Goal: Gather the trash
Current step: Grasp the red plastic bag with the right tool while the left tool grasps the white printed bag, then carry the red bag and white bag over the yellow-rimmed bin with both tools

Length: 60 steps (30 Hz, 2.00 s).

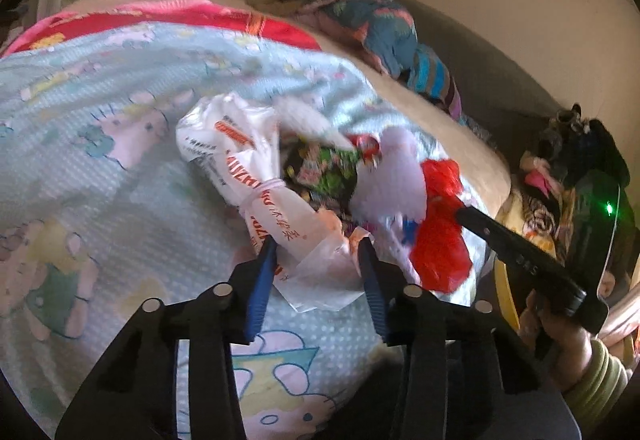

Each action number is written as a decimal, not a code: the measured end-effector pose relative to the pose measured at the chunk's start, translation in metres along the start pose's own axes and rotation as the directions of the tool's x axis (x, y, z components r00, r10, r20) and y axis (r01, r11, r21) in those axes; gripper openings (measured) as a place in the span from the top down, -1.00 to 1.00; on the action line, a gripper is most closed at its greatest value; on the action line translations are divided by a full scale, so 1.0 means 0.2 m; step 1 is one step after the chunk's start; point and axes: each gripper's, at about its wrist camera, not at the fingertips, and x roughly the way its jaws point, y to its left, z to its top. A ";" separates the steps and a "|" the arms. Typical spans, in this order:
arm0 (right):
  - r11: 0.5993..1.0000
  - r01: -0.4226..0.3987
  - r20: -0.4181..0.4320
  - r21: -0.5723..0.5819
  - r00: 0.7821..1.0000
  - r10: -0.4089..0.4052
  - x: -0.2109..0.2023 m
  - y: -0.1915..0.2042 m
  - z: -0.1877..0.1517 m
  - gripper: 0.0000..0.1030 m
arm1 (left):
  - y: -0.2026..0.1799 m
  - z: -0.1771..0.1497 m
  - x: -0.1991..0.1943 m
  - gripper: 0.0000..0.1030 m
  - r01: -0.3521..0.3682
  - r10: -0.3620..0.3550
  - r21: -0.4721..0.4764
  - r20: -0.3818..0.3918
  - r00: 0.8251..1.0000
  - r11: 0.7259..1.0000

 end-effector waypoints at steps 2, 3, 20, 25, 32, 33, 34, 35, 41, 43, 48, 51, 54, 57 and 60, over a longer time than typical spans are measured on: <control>1.000 -0.016 0.032 0.020 0.999 0.015 -0.06 -0.01 0.01 0.92 | 0.00 0.03 -0.06 0.30 -0.004 0.004 0.006 0.043 0.999 1.000; 0.999 -0.022 0.041 0.031 0.999 0.021 -0.08 -0.01 0.01 0.92 | 0.00 0.04 -0.08 0.30 -0.004 0.003 0.009 0.056 0.998 1.000; 0.989 0.012 0.157 0.145 0.987 -0.035 -0.37 -0.20 0.02 0.92 | -0.33 0.07 -0.22 0.31 0.095 -0.112 0.147 0.108 0.988 0.985; 0.984 0.038 0.173 0.172 0.983 -0.068 -0.44 -0.26 -0.01 0.92 | -0.45 0.04 -0.20 0.31 0.131 -0.150 0.206 0.079 0.985 0.970; 0.974 0.073 0.193 0.215 0.974 -0.116 -0.54 -0.37 -0.03 0.92 | -0.61 -0.01 -0.16 0.31 0.187 -0.203 0.275 0.033 0.979 0.943; 0.972 0.079 0.194 0.221 0.973 -0.123 -0.55 -0.39 -0.04 0.92 | -0.63 -0.01 -0.15 0.31 0.195 -0.211 0.283 0.025 0.977 0.939; 0.970 0.087 0.195 0.229 0.972 -0.133 -0.57 -0.41 -0.04 0.92 | -0.67 -0.02 -0.14 0.31 0.207 -0.221 0.294 0.017 0.975 0.933; 0.968 0.090 0.195 0.235 0.971 -0.137 -0.58 -0.42 -0.04 0.92 | -0.69 -0.02 -0.14 0.31 0.217 -0.230 0.305 0.009 0.973 0.927; 0.960 0.139 0.190 0.243 0.964 -0.188 -0.68 -0.51 -0.05 0.92 | -0.86 -0.07 -0.08 0.31 0.282 -0.285 0.353 -0.046 0.957 0.892; 0.956 0.159 0.188 0.246 0.960 -0.208 -0.72 -0.55 -0.07 0.92 | -0.91 -0.09 -0.06 0.31 0.300 -0.298 0.372 -0.064 0.952 0.878; 0.942 0.194 0.178 0.275 0.952 -0.248 -0.78 -0.65 -0.09 0.92 | -1.05 -0.14 -0.03 0.31 0.339 -0.327 0.413 -0.102 0.940 0.845; 0.935 0.212 0.177 0.284 0.947 -0.269 -0.82 -0.70 -0.08 0.92 | -1.11 -0.17 -0.01 0.31 0.358 -0.339 0.430 -0.122 0.933 0.829; 0.930 0.237 0.177 0.280 0.940 -0.293 -0.86 -0.74 -0.10 0.92 | -1.16 -0.18 0.01 0.31 0.371 -0.346 0.436 -0.138 0.928 0.820; 0.926 0.257 0.172 0.276 0.935 -0.310 -0.90 -0.78 -0.11 0.92 | -1.20 -0.21 0.03 0.31 0.387 -0.354 0.441 -0.160 0.922 0.810; 0.922 0.274 0.164 0.276 0.931 -0.325 -0.94 -0.82 -0.14 0.92 | -1.25 -0.23 0.05 0.31 0.403 -0.360 0.452 -0.182 0.915 0.796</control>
